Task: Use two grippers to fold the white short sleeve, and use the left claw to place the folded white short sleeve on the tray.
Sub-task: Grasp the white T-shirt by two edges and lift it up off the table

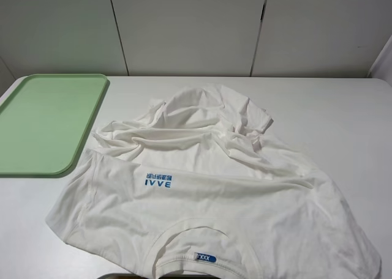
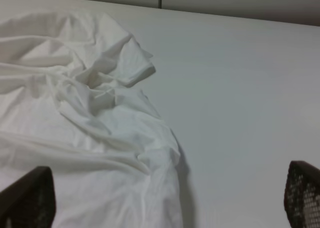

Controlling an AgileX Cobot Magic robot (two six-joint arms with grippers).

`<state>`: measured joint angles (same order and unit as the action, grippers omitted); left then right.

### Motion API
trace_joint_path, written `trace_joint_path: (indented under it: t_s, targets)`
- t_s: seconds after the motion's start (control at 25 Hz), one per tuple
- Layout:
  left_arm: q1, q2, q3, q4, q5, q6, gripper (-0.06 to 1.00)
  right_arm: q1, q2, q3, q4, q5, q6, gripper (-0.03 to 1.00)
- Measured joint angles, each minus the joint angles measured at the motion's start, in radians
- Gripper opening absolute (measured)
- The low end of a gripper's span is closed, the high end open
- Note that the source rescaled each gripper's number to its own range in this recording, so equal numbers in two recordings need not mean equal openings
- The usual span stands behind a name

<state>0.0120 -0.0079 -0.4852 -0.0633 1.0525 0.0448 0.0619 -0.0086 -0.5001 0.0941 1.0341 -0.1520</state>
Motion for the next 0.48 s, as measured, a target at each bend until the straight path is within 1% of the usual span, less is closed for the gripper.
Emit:
trace_joint_path:
  t_s: [0.12,0.2,0.24,0.48]
  targets:
    - [-0.015,0.000,0.000,0.000,0.000,0.000,1.00,0.000,0.000,0.000,0.000,0.000,0.000,1.00]
    - [-0.036,0.000,0.000,0.000,0.000,0.000,1.00,0.000,0.000,0.000,0.000,0.000,0.000,1.00]
    - [-0.059,0.000,0.000,0.000,0.000,0.000,1.00,0.000,0.000,0.000,0.000,0.000,0.000,1.00]
    - [-0.114,0.000,0.000,0.000,0.000,0.000,1.00,0.000,0.000,0.000,0.000,0.000,0.000,1.00]
